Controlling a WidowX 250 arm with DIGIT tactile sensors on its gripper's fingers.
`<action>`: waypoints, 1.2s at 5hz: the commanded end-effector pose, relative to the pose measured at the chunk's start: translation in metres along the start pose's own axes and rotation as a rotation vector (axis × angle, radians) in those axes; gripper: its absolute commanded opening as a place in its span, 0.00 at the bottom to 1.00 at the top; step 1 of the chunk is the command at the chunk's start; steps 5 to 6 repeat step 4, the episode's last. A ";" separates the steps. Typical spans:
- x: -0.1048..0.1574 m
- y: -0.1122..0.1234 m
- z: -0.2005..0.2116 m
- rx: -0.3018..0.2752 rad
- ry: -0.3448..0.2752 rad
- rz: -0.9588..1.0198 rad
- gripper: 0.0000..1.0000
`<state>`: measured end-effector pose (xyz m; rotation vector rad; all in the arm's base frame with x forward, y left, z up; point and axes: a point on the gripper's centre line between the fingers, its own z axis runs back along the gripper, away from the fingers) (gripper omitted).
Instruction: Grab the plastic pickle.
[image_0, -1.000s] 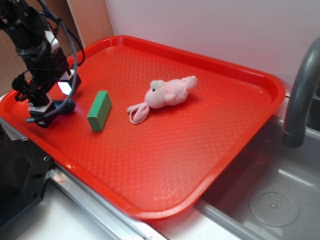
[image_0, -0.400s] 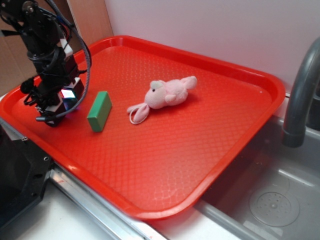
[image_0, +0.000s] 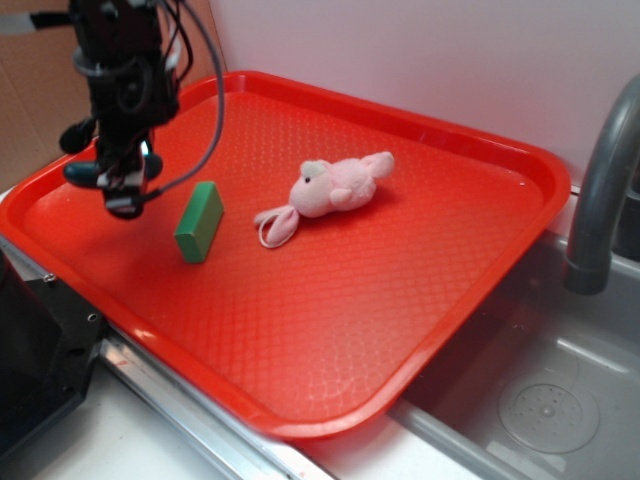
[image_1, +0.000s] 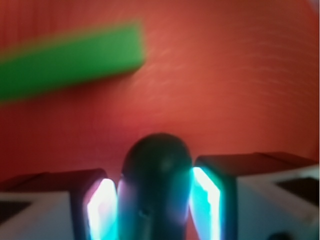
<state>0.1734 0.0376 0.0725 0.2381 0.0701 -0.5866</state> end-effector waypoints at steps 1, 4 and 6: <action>0.048 0.012 0.081 -0.139 0.057 0.404 0.00; 0.077 0.011 0.139 -0.179 -0.042 0.474 0.00; 0.077 0.011 0.139 -0.179 -0.042 0.474 0.00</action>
